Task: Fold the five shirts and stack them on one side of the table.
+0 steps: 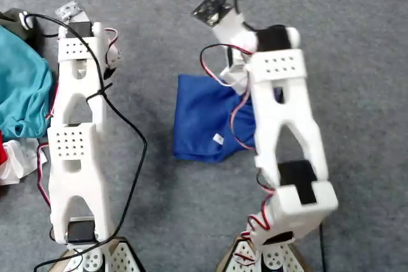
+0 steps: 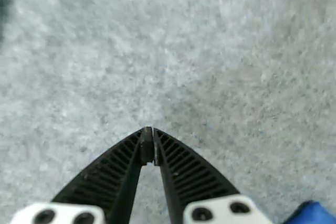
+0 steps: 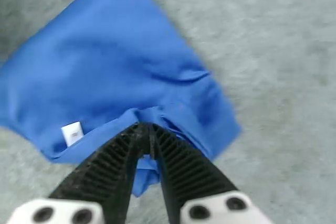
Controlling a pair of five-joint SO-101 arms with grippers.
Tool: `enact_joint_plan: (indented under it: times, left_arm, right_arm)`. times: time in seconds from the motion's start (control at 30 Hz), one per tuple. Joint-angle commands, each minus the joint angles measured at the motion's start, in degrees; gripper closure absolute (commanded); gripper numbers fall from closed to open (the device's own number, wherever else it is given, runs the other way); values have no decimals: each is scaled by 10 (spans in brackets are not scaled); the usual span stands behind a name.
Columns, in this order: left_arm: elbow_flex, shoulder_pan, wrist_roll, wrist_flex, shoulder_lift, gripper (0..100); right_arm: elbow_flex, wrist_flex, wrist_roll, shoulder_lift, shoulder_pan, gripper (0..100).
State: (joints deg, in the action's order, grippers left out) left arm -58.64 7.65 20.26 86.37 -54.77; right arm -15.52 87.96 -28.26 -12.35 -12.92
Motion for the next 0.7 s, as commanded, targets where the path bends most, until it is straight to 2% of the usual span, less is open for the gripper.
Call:
enact_joint_plan:
  times: [0.0,0.27,0.5,0.67]
  left_arm:
    - [-13,-7,2,-30,-16,980]
    - [-60,-6,2,-31,-53,980]
    - [-61,-9,1,-33,-57,980]
    - [-61,-10,1,-34,-57,980]
  right_arm:
    - [-46,27,-5,-46,-13,993]
    - [-52,52,-5,-103,-2,993]
    - [-80,32,-9,-175,65,993]
    - [-174,29,-24,-230,110,993]
